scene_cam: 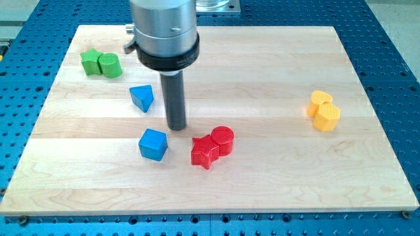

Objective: Push the cube close to the red star

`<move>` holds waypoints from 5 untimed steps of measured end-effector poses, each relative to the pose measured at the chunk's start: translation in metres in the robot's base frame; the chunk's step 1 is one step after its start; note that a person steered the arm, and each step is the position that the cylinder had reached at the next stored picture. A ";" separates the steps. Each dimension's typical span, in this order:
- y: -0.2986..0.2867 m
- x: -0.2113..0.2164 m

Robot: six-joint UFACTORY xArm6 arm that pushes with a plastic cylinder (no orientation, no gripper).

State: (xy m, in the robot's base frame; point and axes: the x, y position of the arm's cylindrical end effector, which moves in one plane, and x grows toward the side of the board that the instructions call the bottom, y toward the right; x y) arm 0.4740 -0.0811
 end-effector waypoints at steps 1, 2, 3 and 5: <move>-0.111 0.006; -0.089 0.043; -0.012 0.046; -0.001 0.046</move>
State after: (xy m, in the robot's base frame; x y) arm 0.5202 -0.0821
